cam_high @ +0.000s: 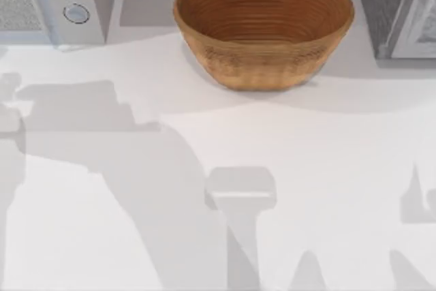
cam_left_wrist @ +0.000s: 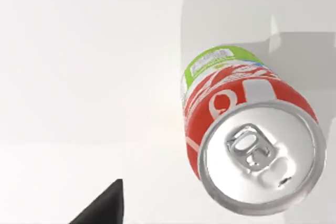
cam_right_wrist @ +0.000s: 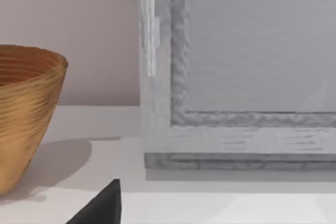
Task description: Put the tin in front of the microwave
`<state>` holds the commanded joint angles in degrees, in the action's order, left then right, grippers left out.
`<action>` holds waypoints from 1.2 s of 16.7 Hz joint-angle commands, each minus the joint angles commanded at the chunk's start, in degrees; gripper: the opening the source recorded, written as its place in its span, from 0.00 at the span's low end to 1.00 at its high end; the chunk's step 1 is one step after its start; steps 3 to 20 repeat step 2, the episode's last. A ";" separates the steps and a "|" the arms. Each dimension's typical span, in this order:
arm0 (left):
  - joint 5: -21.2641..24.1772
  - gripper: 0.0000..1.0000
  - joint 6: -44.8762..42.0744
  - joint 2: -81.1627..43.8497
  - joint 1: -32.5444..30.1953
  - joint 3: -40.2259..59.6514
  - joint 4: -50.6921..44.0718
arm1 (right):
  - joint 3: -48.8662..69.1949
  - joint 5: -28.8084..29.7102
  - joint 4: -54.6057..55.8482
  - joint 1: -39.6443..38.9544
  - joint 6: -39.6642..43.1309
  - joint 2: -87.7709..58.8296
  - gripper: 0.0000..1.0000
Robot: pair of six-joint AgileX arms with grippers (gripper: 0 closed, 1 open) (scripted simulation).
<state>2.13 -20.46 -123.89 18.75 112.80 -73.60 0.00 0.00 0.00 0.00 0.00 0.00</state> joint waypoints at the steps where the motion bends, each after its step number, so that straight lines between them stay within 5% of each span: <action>1: 0.00 1.00 0.02 0.07 -0.02 1.06 -1.08 | 0.00 0.00 0.00 0.00 0.00 0.00 1.00; 20: 0.00 1.00 0.06 0.22 -0.05 1.53 -1.55 | 0.00 0.00 0.00 0.00 0.00 0.00 1.00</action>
